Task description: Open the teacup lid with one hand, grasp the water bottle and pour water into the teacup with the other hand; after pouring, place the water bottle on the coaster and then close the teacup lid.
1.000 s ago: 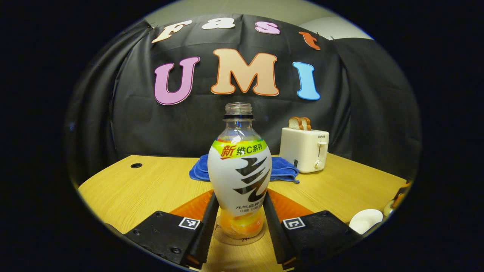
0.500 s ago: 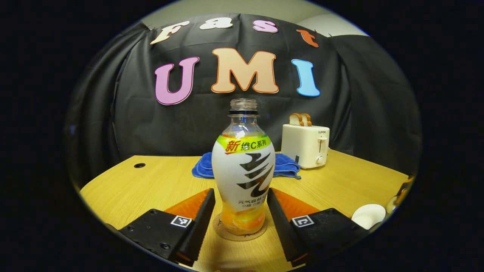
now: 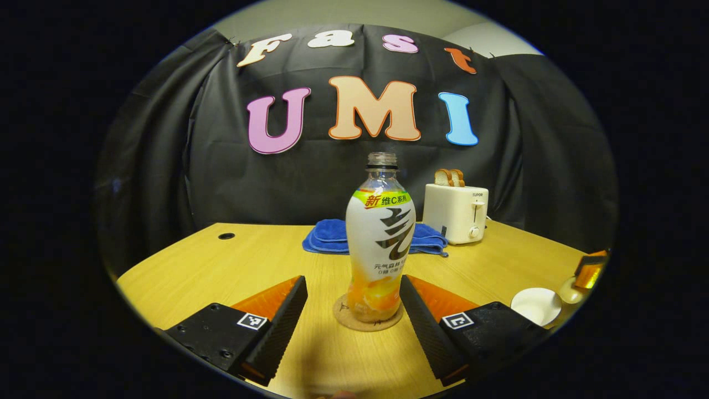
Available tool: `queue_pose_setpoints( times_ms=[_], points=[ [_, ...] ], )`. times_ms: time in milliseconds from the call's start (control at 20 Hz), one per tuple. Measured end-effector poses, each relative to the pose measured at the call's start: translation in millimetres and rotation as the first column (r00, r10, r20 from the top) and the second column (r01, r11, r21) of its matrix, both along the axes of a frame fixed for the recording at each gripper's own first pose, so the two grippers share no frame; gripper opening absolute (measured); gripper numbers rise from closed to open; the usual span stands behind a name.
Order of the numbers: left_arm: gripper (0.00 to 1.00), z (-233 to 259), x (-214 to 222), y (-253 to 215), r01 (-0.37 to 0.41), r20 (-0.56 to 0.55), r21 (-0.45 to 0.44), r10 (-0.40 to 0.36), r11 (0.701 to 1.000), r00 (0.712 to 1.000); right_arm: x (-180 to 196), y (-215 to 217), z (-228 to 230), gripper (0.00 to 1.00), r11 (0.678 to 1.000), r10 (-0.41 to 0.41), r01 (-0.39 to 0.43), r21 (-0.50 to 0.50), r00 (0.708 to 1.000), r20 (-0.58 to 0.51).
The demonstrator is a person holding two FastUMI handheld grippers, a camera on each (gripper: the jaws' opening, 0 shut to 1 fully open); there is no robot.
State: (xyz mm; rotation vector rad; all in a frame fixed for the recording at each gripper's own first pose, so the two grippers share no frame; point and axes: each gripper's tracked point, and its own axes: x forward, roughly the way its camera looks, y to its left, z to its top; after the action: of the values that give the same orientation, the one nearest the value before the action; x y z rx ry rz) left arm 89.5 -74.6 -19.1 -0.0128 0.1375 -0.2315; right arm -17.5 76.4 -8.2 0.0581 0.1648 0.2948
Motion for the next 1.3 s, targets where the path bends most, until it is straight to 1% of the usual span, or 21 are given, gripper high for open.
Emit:
queue_pose_setpoints(
  times_ms=[50, 100, 400, 550, 600, 650, 750, 950, 1050, 1100, 1250, 1300],
  points=[
    [0.98, 4, -7, 4, -0.003, 0.014, 0.006, 0.003, 1.0, 1.0, 2, 4, -1, 0.3, 1.0, 0.007, -0.007, 0.003, 1.0, 0.002],
    [0.98, 7, -14, 9, -0.006, 0.025, 0.011, 0.005, 1.0, 1.0, 4, 9, -4, 0.28, 1.0, 0.014, -0.014, 0.008, 1.0, 0.001],
    [0.97, 24, -52, 28, -0.036, 0.096, 0.032, 0.033, 0.999, 0.995, 19, 33, -6, 0.28, 0.999, 0.039, -0.039, -0.007, 0.999, 0.03],
    [0.97, 24, -64, 27, -0.029, 0.097, 0.011, 0.028, 1.0, 0.995, 26, 40, -5, 0.28, 0.999, 0.042, -0.042, -0.005, 0.998, 0.046],
    [0.97, 22, -67, 26, -0.028, 0.094, 0.005, 0.027, 1.0, 0.995, 28, 42, -7, 0.26, 0.999, 0.041, -0.04, -0.01, 0.998, 0.044],
    [0.98, 21, -70, 25, -0.024, 0.092, 0.0, 0.024, 1.0, 0.995, 31, 43, -8, 0.29, 0.999, 0.038, -0.038, -0.012, 0.998, 0.045],
    [0.98, 22, -75, 24, -0.02, 0.093, -0.012, 0.021, 1.0, 0.995, 35, 45, -11, 0.28, 0.999, 0.034, -0.034, -0.014, 0.999, 0.036],
    [0.97, 21, -79, 25, -0.018, 0.095, -0.032, 0.021, 0.999, 0.995, 39, 43, -18, 0.28, 1.0, 0.02, -0.02, -0.018, 1.0, 0.015],
    [0.98, 21, -81, 24, -0.014, 0.097, -0.033, 0.017, 0.999, 0.995, 40, 45, -19, 0.31, 1.0, 0.017, -0.017, -0.02, 1.0, 0.008],
    [0.98, 21, -82, 23, -0.011, 0.096, -0.034, 0.014, 0.999, 0.995, 39, 45, -19, 0.29, 1.0, 0.018, -0.018, -0.021, 1.0, 0.005],
    [0.97, 24, -83, 20, -0.007, 0.105, -0.042, 0.012, 0.999, 0.994, 42, 45, -22, 0.29, 0.999, 0.018, -0.018, -0.028, 1.0, -0.006],
    [0.97, 24, -84, 18, -0.005, 0.106, -0.043, 0.009, 0.999, 0.994, 40, 47, -25, 0.33, 0.999, 0.027, -0.027, -0.029, 0.999, -0.019]
  ],
)
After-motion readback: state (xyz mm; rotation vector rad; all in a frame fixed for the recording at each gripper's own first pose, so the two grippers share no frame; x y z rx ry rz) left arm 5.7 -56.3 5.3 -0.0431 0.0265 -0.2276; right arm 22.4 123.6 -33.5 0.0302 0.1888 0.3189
